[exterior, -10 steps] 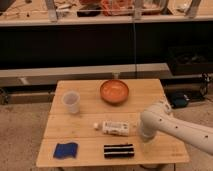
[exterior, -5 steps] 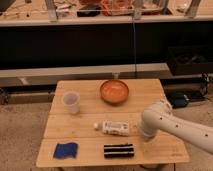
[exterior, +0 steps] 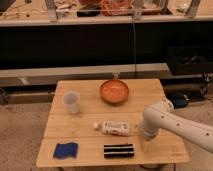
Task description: Push the eraser across the table
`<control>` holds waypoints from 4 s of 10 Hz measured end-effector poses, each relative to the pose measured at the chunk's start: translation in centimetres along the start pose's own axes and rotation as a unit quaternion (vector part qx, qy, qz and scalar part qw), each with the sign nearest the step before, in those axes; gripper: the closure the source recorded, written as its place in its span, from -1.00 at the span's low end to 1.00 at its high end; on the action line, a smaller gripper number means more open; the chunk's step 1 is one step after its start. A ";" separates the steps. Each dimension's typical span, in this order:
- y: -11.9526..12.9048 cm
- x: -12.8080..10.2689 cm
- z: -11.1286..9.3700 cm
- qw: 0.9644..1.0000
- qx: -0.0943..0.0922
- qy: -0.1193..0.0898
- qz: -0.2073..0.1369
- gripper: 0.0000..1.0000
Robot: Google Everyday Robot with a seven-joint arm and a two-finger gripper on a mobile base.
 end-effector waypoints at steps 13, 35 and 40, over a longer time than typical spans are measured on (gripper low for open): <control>-0.3 1.0 -0.4 1.000 -0.021 -0.013 0.002 -0.60; 0.1 0.8 0.6 0.999 -0.037 -0.033 0.012 -0.60; 0.3 0.7 0.9 0.998 -0.042 -0.038 0.013 -0.60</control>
